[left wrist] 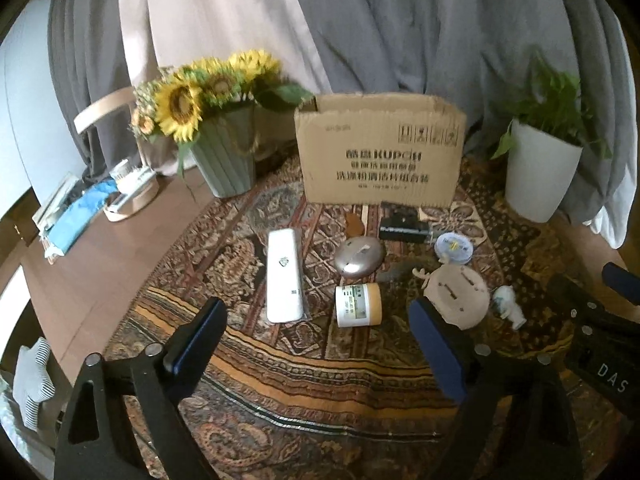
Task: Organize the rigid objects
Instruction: 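Move left tool toward the cream jar while right tool approaches the white figurine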
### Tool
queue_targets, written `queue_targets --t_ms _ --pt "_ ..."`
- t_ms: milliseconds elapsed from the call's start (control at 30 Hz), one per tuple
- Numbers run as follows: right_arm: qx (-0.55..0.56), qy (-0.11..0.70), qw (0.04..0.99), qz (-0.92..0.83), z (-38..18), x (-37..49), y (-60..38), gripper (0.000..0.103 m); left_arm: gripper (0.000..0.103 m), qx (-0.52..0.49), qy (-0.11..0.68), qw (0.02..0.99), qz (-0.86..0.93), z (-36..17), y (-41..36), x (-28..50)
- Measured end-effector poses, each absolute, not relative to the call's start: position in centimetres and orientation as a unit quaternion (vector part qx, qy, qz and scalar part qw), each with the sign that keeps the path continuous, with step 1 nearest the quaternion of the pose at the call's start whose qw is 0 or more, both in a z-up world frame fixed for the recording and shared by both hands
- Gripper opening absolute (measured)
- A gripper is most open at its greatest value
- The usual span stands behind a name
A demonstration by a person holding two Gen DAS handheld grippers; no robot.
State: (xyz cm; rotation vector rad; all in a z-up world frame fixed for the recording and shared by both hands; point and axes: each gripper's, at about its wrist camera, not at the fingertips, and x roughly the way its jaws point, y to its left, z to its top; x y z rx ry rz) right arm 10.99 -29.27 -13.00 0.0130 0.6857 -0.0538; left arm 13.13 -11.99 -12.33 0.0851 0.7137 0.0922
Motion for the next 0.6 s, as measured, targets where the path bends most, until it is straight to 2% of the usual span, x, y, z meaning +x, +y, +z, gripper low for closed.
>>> queue_targets --t_ms 267,600 --pt "0.006 0.359 0.933 -0.025 -16.1 14.0 -30.1 0.066 0.086 0.035 0.377 0.925 0.033 -15.6 -12.8 15.8" --pt "0.003 0.384 0.923 -0.013 -18.7 16.4 -30.3 0.054 0.077 0.027 0.396 0.917 0.031 -18.0 -12.9 17.9"
